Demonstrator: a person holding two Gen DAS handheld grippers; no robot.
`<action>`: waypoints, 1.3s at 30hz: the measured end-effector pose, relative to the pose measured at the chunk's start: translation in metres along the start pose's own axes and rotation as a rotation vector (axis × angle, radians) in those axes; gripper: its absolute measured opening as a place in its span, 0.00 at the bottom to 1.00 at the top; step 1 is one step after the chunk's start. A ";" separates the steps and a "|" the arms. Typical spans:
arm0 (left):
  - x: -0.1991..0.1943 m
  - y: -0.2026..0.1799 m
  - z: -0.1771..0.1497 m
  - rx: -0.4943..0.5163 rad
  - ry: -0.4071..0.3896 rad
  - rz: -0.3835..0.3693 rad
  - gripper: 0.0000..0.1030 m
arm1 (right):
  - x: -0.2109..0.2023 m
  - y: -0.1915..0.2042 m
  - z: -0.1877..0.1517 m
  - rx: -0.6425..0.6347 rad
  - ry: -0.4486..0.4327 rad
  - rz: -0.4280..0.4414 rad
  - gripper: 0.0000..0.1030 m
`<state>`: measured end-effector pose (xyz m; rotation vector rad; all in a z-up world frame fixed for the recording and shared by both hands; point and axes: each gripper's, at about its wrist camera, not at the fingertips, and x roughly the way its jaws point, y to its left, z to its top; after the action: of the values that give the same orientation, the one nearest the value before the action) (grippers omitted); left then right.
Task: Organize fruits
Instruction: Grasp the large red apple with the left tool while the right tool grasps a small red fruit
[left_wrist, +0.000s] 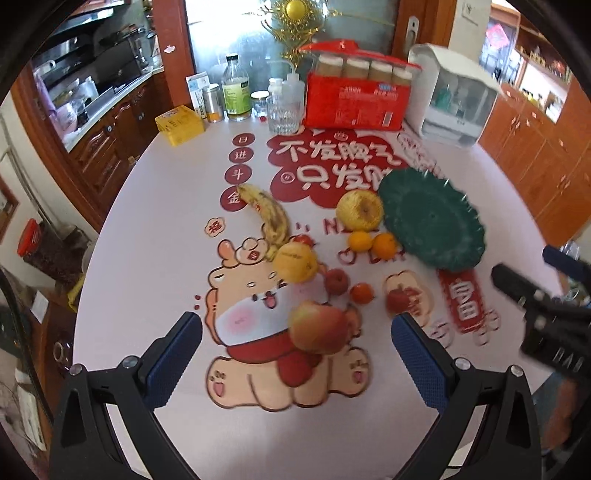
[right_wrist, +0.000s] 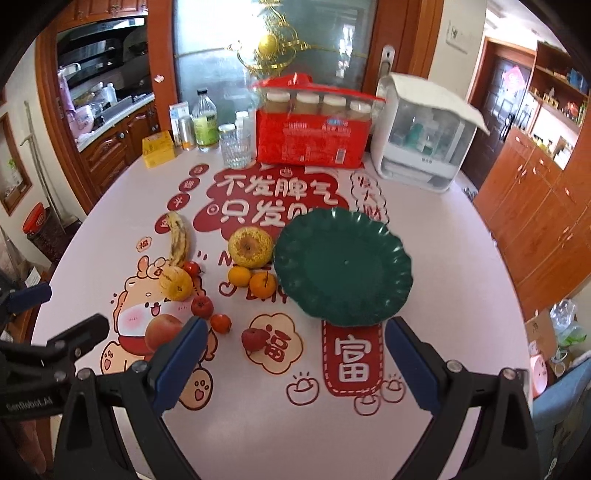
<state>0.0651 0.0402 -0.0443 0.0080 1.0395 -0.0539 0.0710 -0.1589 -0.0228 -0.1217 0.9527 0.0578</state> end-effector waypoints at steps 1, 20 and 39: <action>0.008 0.003 -0.003 0.014 0.012 -0.004 0.99 | 0.005 0.002 -0.001 0.000 0.009 -0.001 0.88; 0.118 0.035 -0.055 -0.172 0.268 -0.230 0.86 | 0.140 0.027 -0.039 -0.061 0.239 0.117 0.58; 0.132 0.010 -0.052 -0.180 0.275 -0.191 0.79 | 0.179 0.038 -0.042 -0.127 0.278 0.192 0.46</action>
<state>0.0876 0.0460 -0.1850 -0.2540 1.3151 -0.1348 0.1369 -0.1278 -0.1954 -0.1573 1.2370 0.2848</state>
